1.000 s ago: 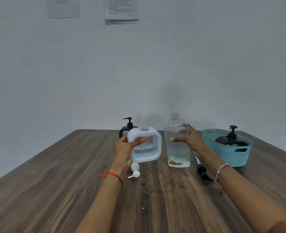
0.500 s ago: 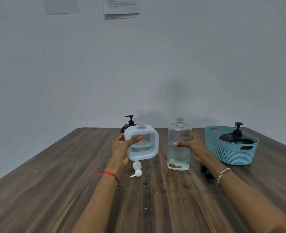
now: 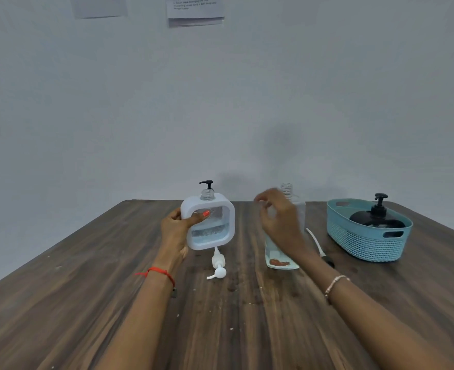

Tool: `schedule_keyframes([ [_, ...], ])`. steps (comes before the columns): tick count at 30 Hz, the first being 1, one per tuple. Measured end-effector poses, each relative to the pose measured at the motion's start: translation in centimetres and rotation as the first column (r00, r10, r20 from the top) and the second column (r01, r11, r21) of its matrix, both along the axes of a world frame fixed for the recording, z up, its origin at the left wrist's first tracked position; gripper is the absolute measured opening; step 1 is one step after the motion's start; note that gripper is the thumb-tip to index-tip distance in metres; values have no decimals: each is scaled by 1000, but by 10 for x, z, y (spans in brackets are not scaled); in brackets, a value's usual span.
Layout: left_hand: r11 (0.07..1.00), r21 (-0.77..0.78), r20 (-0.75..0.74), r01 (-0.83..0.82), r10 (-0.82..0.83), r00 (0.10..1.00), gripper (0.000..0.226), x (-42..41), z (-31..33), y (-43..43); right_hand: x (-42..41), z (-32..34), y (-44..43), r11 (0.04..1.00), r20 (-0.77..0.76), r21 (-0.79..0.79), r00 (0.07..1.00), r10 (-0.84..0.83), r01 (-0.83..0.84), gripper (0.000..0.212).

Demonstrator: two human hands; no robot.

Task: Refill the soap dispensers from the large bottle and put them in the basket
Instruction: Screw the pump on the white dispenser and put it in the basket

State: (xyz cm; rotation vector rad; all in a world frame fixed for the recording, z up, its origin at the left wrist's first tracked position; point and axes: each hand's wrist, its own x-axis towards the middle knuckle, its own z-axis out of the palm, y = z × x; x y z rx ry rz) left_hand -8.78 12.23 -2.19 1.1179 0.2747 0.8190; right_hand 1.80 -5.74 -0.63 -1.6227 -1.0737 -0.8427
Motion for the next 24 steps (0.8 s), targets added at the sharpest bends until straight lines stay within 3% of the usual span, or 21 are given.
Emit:
schedule_keyframes([
  [3, 999, -12, -5, -51, 50, 999, 29, -3, -4, 6, -6, -30, 26, 938, -391, -341, 916, -89, -55, 4],
  [5, 997, -21, -17, -81, 80, 997, 32, -4, -7, 8, -5, -50, 43, 852, -523, -517, 820, -232, -89, 30],
  [7, 994, -20, -38, -106, 106, 994, 35, -3, -9, 10, -9, -65, 57, 819, -561, -565, 775, -292, -100, 44],
  [9, 992, -25, -48, -126, 125, 991, 38, -3, -10, 11, -14, -77, 69, 834, -624, -526, 741, -247, -165, 39],
  [15, 991, -30, -28, -134, 133, 991, 34, -4, -9, 11, -25, -74, 80, 887, -606, -452, 761, -231, -91, 18],
  [20, 996, -29, 3, -84, 84, 996, 31, -6, -1, 10, -21, -13, 62, 951, -488, -299, 843, -225, 81, 30],
  [22, 998, -12, 5, -57, 57, 998, 31, -6, 3, 8, -15, 24, 58, 941, -389, -290, 876, -285, 177, 5],
  [24, 999, -8, 0, -43, 43, 999, 31, -5, 6, 6, -8, 57, 52, 939, -313, -269, 902, -296, 215, 28],
])
